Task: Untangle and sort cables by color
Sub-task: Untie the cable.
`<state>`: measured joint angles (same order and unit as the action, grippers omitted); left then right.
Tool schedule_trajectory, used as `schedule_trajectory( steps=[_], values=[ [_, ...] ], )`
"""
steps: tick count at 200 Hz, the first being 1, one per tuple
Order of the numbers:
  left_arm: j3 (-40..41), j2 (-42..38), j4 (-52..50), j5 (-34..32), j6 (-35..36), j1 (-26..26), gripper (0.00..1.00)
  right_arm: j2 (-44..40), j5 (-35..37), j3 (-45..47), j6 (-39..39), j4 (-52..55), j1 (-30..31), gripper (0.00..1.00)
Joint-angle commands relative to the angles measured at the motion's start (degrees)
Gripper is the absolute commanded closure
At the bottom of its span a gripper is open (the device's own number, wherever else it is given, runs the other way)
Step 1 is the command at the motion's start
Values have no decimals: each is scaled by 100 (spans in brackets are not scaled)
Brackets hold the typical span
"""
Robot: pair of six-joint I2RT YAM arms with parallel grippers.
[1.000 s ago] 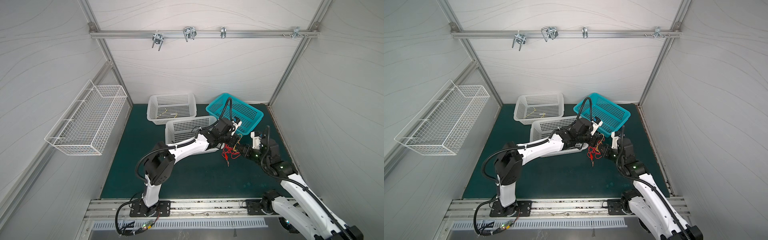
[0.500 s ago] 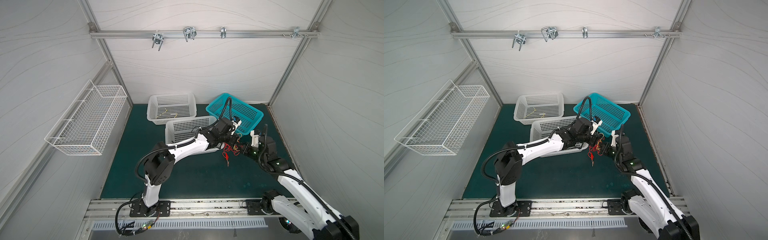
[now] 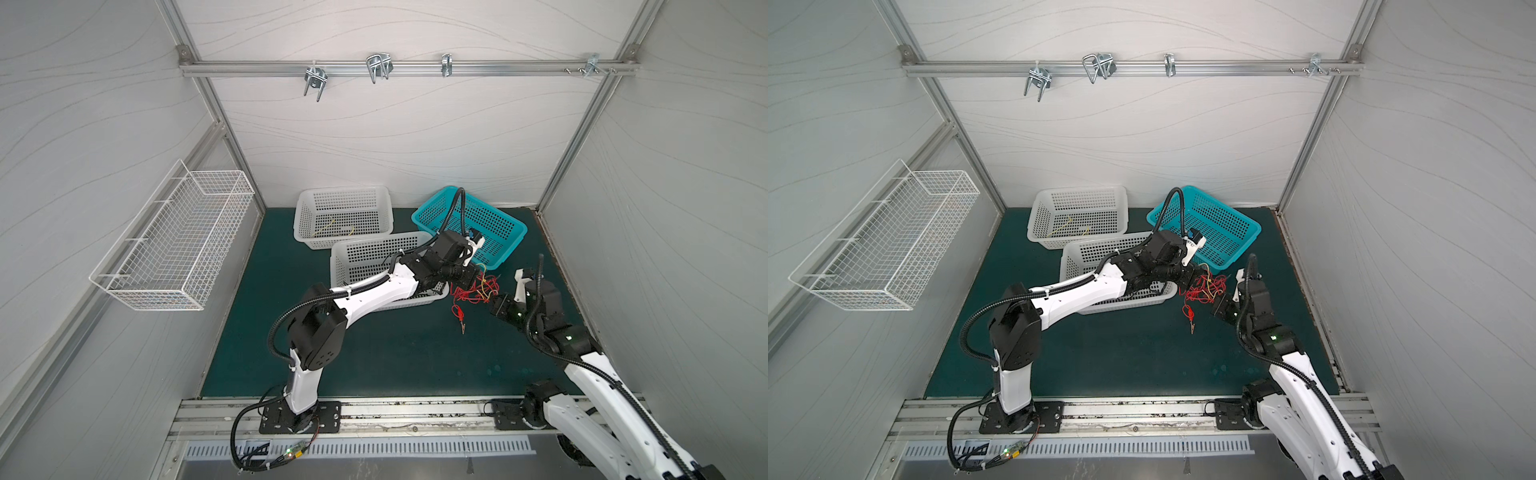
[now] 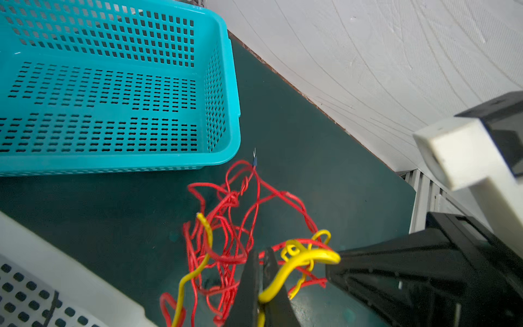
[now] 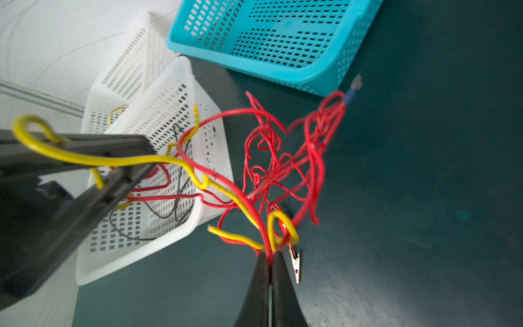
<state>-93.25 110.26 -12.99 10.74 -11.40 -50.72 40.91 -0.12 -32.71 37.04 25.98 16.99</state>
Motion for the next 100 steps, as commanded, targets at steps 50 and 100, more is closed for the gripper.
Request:
schedule_trajectory(
  steps=[50, 100],
  values=[
    [-370, -441, 209, 105, -565, 575, 100, -311, 196, 123, -533, 1459, -1401, 100],
    [-143, -576, 574, 1100, -402, 642, 100, -99, 3, 180, -450, 1142, -1691, 100]
  ],
)
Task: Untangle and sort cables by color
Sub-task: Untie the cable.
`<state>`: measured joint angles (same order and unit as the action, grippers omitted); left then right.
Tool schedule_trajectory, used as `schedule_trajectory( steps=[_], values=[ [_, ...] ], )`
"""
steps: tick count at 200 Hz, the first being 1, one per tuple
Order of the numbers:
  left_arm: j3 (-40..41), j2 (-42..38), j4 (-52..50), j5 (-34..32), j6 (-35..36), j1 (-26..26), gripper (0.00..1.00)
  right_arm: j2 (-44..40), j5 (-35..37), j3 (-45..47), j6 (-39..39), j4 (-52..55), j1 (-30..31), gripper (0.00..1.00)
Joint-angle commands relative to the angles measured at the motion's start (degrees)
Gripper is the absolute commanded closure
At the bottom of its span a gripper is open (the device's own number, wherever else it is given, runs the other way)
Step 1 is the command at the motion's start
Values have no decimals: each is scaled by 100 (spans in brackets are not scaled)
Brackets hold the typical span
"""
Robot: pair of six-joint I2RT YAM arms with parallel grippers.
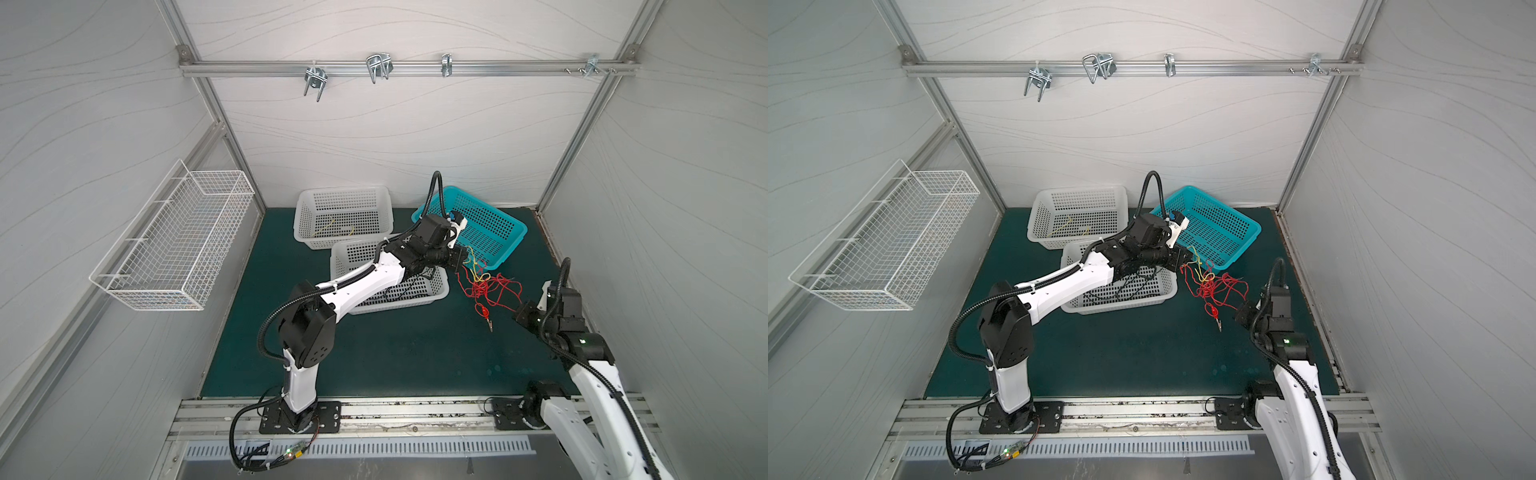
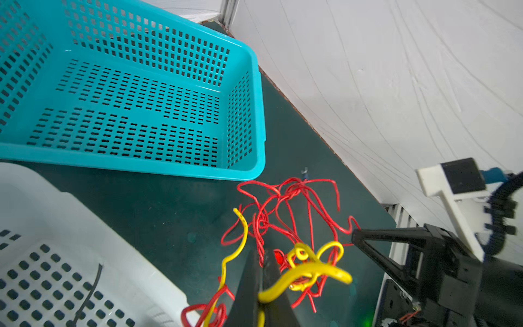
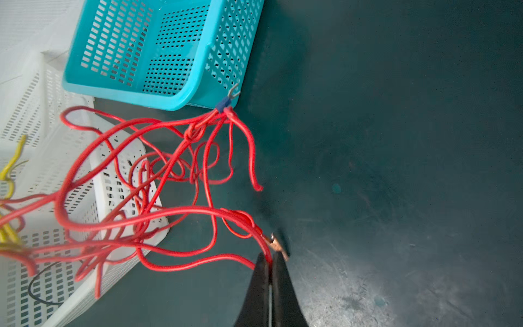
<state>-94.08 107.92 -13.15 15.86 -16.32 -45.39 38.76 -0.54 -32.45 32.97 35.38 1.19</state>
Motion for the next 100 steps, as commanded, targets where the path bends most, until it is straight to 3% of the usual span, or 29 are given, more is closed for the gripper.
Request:
schedule_trajectory(
  steps=[1, 48, 80, 100],
  values=[
    [-54, -346, 596, 618, 92, 109, 100, 119, 31, 157, -40, 182, -110, 100],
    [219, -336, 1085, 1045, 108, 96, 100, 117, -1143, 265, -191, -696, -102, 100],
    [233, -242, 1192, 1049, 92, 89, 100, 2, -1323, 240, -195, -835, -94, 100],
    [197, -211, 1133, 1021, 136, 87, 100, -69, -1661, 239, -270, -1114, -86, 91]
  ],
)
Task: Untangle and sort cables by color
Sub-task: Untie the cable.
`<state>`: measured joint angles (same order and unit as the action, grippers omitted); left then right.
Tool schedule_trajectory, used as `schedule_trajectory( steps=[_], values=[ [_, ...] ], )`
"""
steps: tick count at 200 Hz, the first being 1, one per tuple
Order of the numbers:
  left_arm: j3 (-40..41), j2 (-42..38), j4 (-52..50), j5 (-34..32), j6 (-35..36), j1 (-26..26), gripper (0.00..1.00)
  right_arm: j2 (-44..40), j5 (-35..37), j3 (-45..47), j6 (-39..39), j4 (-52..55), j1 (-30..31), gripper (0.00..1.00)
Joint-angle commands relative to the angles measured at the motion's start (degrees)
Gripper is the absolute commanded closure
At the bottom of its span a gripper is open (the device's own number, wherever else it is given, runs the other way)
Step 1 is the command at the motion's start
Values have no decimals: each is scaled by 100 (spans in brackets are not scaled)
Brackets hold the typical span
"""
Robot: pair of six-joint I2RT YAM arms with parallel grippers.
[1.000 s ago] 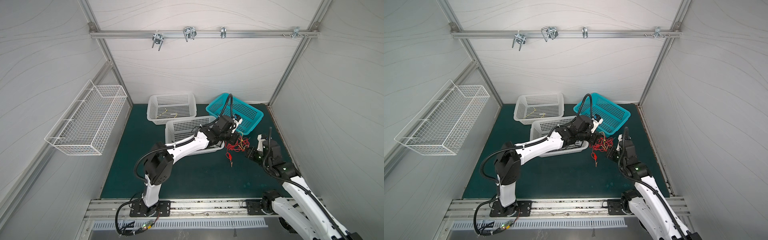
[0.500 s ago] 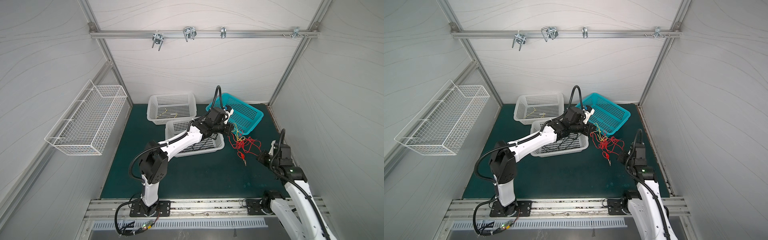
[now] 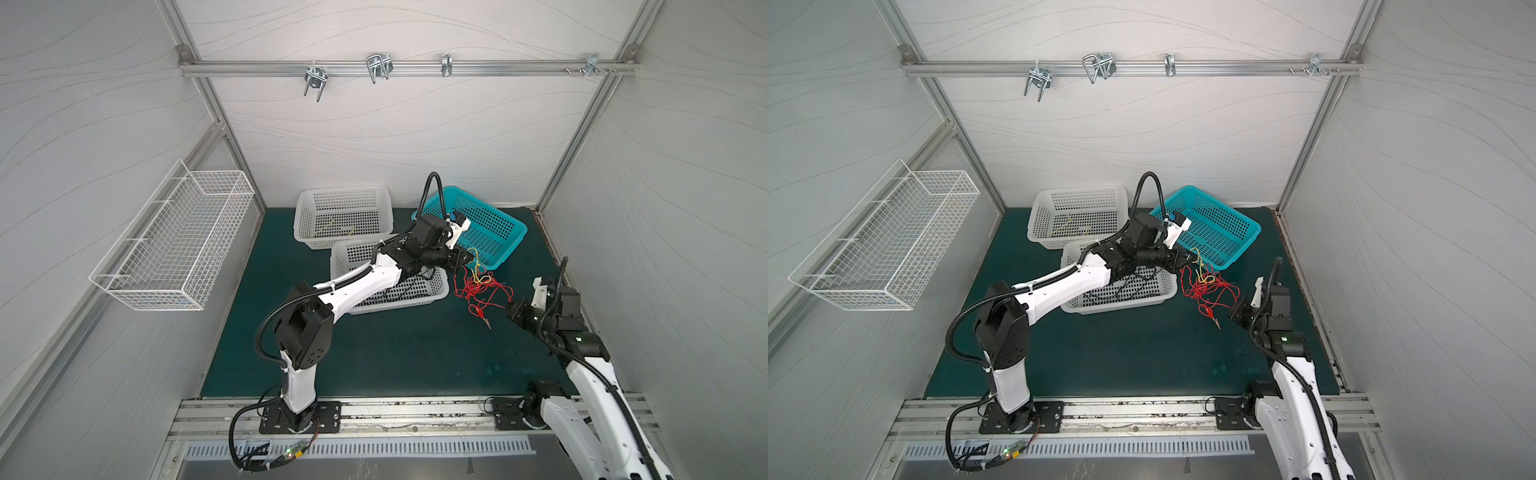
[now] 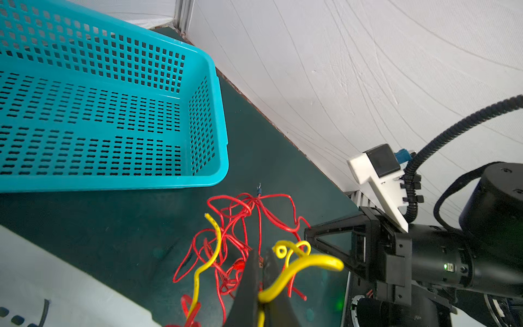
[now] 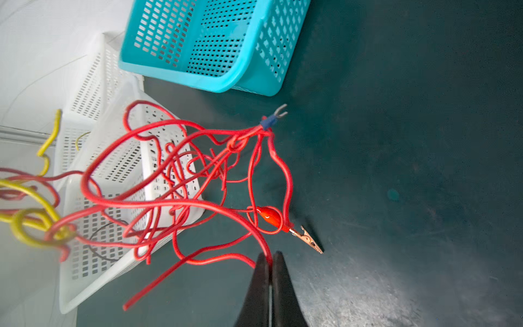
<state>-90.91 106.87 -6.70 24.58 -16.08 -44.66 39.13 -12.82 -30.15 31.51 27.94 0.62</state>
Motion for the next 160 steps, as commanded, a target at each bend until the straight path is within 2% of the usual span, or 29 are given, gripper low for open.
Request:
schedule_trajectory(
  steps=[1, 22, 40, 76, 87, 119, 160],
  values=[
    [-124, -105, 478, 146, 117, 17, 100, -112, -441, 9, -126, -383, -28, 90],
    [-158, -114, 372, 200, 209, 15, 100, -174, -473, -17, -318, -598, 60, 86],
    [-292, -107, 86, 298, 382, 6, 100, -226, -431, 17, -584, -902, 258, 78],
    [-586, -55, -391, 206, 542, 9, 100, -354, -140, 242, -1186, -1666, 973, 51],
    [-687, -14, -529, 200, 569, 10, 100, -338, 40, 277, -1355, -1785, 1145, 46],
    [-779, -9, -614, 271, 592, 10, 100, -189, 96, 372, -1745, -2124, 1362, 42],
    [-803, 3, -622, 362, 598, 8, 100, -90, -7, 538, -1703, -2692, 1389, 43]
  ],
)
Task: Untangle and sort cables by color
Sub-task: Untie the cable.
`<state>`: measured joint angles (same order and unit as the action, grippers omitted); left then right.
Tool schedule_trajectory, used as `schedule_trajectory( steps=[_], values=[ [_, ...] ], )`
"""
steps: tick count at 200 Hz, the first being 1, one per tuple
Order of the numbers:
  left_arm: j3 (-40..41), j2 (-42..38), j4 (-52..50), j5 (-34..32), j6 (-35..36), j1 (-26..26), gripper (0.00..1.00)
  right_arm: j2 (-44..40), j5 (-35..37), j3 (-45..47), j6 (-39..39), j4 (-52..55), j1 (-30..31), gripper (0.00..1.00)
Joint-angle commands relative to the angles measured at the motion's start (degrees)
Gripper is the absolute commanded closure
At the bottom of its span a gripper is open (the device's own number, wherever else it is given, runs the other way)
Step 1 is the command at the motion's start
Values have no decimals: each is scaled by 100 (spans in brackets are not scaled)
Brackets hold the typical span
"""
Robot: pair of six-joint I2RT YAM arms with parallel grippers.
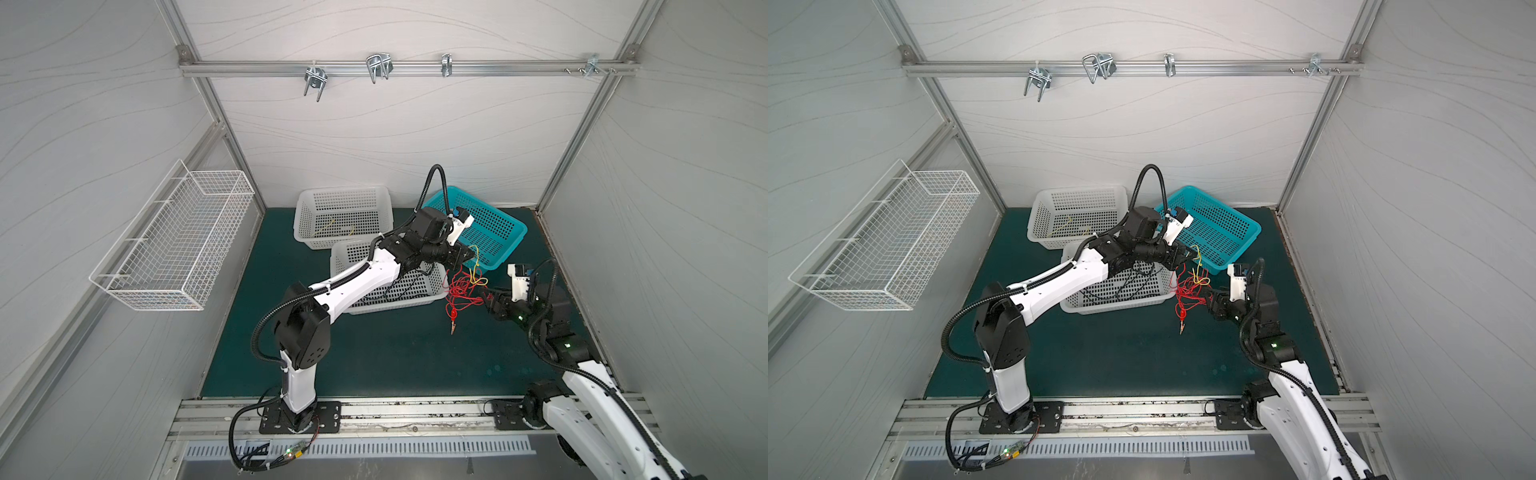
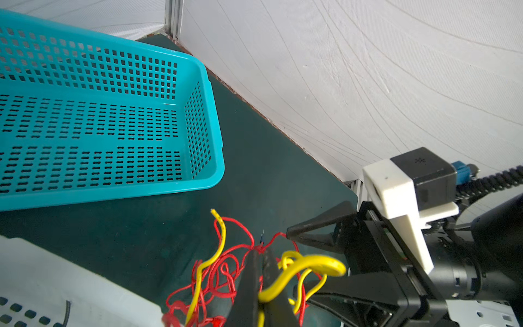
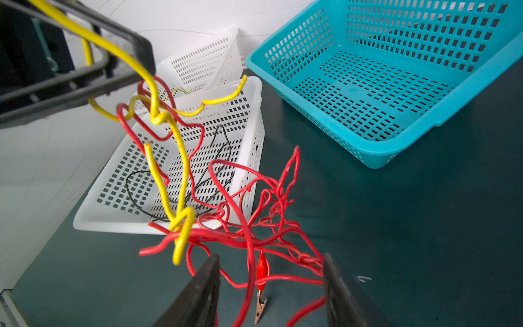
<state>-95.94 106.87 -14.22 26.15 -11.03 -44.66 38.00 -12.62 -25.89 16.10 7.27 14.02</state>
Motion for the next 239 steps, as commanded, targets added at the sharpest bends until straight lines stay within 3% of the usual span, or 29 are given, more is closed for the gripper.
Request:
schedule_trajectory(
  steps=[1, 69, 115, 192, 239],
  values=[
    [-301, 2, 130, 210, 92, 9, 100, 23, -32, 115, -152, -649, 48, 43],
    [-299, 75, 317, 577, -153, 8, 100, 620, 76, 110, -108, -1368, 135, 51],
    [-278, 75, 441, 730, -281, 10, 100, 570, 557, 280, 13, -1572, 145, 73],
    [69, -74, 862, 1516, -277, 18, 100, 35, 1864, 330, 560, -816, -21, 100],
    [322, -288, 1355, 1639, -404, 29, 100, 190, 1935, 83, 1196, 212, -704, 100]
  ],
)
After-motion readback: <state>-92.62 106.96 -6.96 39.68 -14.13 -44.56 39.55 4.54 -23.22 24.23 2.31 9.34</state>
